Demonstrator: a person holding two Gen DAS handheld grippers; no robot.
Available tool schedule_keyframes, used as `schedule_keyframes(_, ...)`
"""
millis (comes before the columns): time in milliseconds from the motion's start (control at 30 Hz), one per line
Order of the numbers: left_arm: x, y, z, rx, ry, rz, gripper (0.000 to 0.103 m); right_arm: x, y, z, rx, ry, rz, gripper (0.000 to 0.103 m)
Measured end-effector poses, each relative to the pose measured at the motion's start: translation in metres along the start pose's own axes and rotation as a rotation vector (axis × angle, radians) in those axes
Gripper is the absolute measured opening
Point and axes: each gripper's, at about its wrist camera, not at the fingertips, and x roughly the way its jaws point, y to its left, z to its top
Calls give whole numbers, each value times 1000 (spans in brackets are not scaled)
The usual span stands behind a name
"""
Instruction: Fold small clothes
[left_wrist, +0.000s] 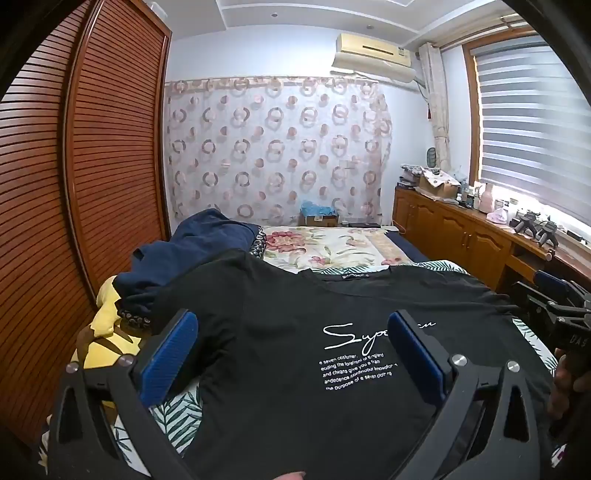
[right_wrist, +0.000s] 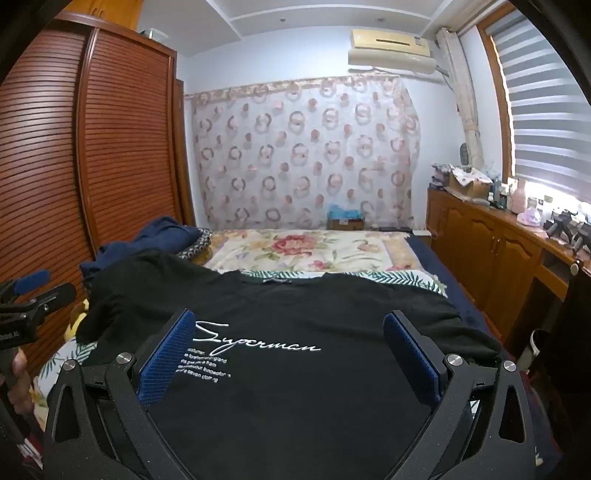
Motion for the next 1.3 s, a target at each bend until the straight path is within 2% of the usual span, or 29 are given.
schedule_keyframes(1300,-1,4,1,-3,-6,-4,103,-2,1,1,4,-4,1,103)
